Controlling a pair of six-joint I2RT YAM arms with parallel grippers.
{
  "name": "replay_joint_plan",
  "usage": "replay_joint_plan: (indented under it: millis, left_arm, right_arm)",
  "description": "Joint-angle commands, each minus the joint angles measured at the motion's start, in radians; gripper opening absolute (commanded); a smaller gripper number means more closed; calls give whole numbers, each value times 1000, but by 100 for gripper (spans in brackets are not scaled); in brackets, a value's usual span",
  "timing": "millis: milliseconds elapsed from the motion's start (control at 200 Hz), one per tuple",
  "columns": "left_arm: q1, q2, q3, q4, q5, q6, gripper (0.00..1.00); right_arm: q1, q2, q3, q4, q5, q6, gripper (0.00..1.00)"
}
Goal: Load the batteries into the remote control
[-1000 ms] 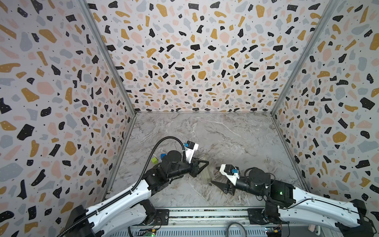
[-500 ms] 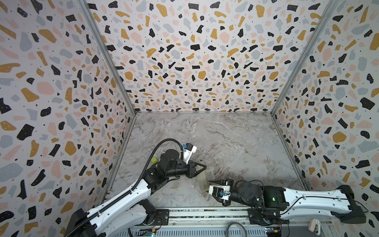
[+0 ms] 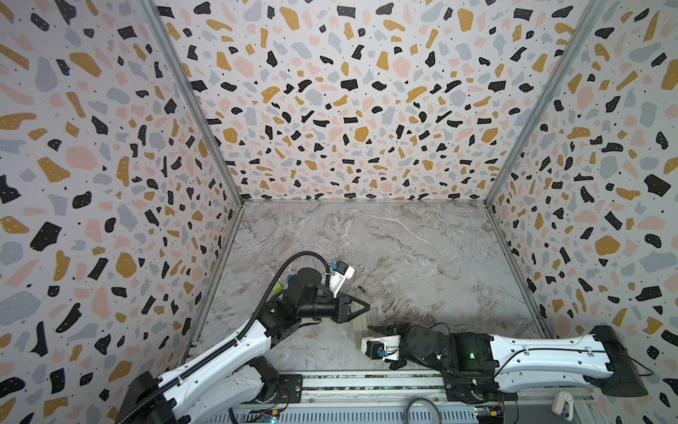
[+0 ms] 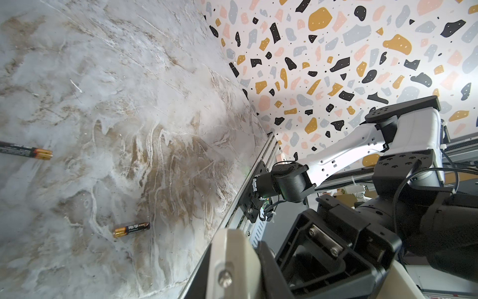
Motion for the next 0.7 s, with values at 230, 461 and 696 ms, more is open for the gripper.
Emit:
replay_joint_plan:
  millis: [230, 461, 696]
  left_arm:
    - [8, 8, -31, 52, 52, -34, 0]
    - [7, 10, -35, 49, 54, -37, 0]
    - [7, 15, -36, 51, 61, -37, 0]
  right_arm:
    - [26, 44, 51, -4, 42, -30, 42]
    - [35, 69, 54, -2, 35, -42, 44]
    - [35, 105, 55, -5, 45, -46, 44]
